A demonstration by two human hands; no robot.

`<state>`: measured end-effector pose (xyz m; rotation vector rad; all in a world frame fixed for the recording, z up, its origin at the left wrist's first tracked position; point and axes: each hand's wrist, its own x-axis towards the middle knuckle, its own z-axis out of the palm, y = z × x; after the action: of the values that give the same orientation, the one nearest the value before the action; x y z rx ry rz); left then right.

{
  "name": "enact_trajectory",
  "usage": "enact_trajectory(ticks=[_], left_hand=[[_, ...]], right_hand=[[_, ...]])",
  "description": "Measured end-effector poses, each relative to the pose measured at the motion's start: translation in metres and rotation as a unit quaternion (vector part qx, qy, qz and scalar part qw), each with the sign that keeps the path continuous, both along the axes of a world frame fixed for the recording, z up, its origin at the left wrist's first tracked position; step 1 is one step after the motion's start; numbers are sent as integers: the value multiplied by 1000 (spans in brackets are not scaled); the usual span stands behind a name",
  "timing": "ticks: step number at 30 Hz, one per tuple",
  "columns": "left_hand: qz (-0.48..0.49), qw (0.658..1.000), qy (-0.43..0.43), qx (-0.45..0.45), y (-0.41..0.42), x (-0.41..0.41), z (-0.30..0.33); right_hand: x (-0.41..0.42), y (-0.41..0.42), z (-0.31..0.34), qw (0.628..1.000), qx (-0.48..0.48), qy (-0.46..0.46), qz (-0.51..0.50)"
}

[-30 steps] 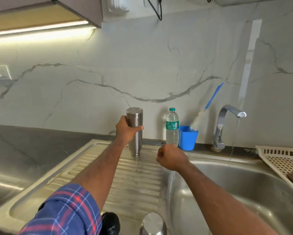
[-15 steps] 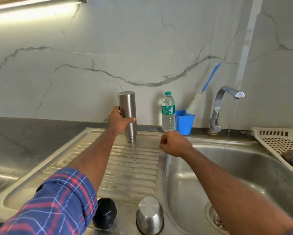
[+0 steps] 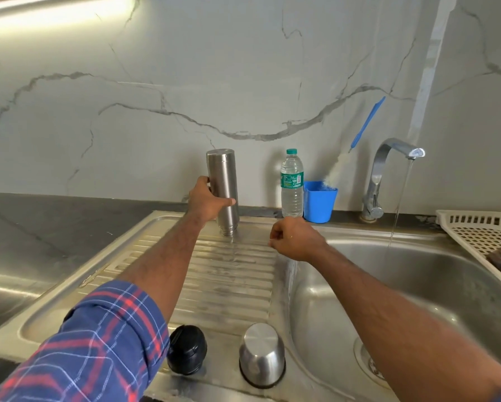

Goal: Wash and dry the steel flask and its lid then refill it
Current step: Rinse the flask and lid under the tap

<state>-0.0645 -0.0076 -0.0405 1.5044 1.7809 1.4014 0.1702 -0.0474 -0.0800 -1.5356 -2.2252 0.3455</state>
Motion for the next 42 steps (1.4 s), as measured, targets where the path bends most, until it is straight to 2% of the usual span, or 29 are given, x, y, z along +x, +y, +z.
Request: enact_trajectory(ticks=[7,11,13,19,22,25,28,32,35,39,42], left_hand=[[-7,1000,-7,-11,-57,-16,-9],[-36,998,37,-36,-113,-38,-24],[-38,997,55,-46,-138,-50,-29],[-29,992,106,-58,-191,-68,-46],[-29,991,114,-61,-206,-68,-49],[-32,991,118,-57,-216,-64,-51],[-35,989,127,-60,-220,-59,-51],[-37,992,108,-52,-212,-46,-49],[-53,996,67,-33,-197,-18,-42],[-100,995,11,-17,-166,47,-36],[-141,990,-4,0,-143,115,-33]], right_hand=[[-23,-21,8,998,-8,24,61],[-42,-51,15,984,-55,90,146],[-51,-68,21,973,-82,96,194],[-78,-133,42,930,-177,-24,320],[-87,-156,42,916,-193,-113,333],[-94,-167,33,919,-179,-164,311],[-94,-168,28,934,-138,-140,298],[-72,-151,36,971,-85,-11,224],[-36,-133,38,983,-55,93,147],[32,-115,27,977,-49,206,17],[93,-98,8,965,-44,242,-90]])
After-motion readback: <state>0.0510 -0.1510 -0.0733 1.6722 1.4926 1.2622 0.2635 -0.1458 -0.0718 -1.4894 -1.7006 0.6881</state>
